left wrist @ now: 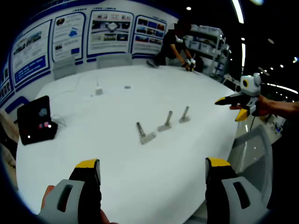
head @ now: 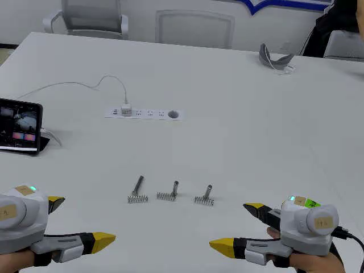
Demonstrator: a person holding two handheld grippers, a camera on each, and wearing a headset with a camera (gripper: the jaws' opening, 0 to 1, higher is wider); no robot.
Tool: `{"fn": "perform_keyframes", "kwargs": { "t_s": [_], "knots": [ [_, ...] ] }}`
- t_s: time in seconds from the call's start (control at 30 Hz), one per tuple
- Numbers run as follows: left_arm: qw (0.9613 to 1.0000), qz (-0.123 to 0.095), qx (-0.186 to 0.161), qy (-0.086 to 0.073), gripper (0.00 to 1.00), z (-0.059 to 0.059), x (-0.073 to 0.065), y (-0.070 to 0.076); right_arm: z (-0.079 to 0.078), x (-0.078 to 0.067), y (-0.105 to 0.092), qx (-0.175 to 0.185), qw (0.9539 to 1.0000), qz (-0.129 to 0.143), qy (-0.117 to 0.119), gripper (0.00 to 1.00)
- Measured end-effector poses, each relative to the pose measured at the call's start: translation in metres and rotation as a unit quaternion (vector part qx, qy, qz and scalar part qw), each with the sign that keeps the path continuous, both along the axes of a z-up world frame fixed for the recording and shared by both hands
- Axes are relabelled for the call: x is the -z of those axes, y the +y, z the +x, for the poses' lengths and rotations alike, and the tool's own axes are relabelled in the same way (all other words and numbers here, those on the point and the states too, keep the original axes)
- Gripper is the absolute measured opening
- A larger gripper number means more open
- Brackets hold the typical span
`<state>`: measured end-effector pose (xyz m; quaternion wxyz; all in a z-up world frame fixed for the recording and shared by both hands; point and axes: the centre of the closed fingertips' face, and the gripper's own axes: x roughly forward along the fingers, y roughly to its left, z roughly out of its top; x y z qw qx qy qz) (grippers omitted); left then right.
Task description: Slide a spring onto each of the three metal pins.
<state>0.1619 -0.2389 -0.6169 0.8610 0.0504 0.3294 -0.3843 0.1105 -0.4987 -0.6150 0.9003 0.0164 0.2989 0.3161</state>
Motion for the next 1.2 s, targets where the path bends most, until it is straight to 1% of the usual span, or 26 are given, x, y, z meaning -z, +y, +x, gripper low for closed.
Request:
{"fn": "perform_keyframes", "kwargs": {
  "t_s": [0.5, 0.6, 0.7, 0.73, 0.83, 0.93, 1.0, 1.07, 1.13, 1.2],
  "knots": [
    [1.0000, -0.002, -0.002, 0.002, 0.95, 0.000, 0.000, 0.001, 0.000, 0.000, 0.003, -0.006, 1.0000, 0.004, 0.001, 0.84],
    [1.0000, -0.001, -0.003, 0.005, 0.95, 0.000, 0.002, 0.001, 0.000, -0.001, 0.003, -0.002, 1.0000, 0.005, -0.003, 0.88],
    [1.0000, -0.002, -0.006, 0.007, 0.95, 0.003, 0.004, 0.000, -0.002, 0.002, 0.003, 0.000, 1.0000, 0.000, -0.004, 0.88],
    [0.9999, -0.003, -0.007, 0.008, 0.94, 0.003, 0.004, 0.000, -0.002, 0.002, 0.002, 0.002, 0.9999, -0.003, -0.009, 0.89],
    [0.9999, -0.001, -0.004, 0.009, 0.93, 0.006, 0.006, -0.002, -0.005, 0.005, 0.002, 0.005, 1.0000, -0.004, -0.006, 0.89],
    [0.9999, 0.003, 0.001, 0.015, 0.91, 0.008, 0.010, -0.005, -0.007, 0.008, 0.001, 0.015, 0.9999, -0.004, 0.001, 0.93],
    [0.9999, 0.000, 0.005, 0.016, 0.89, 0.010, 0.011, -0.008, -0.009, 0.008, 0.000, 0.022, 0.9998, 0.000, 0.001, 0.93],
    [0.9998, -0.001, 0.010, 0.019, 0.87, 0.011, 0.012, -0.012, -0.010, 0.009, -0.001, 0.024, 0.9997, -0.002, 0.003, 0.93],
    [0.9997, 0.004, 0.014, 0.020, 0.88, 0.012, 0.015, -0.014, -0.012, 0.010, -0.002, 0.027, 0.9996, -0.005, 0.006, 0.93],
    [0.9994, 0.010, 0.021, 0.025, 0.89, 0.013, 0.019, -0.017, -0.013, 0.011, -0.003, 0.029, 0.9995, -0.002, 0.009, 0.93]
  ]
}}
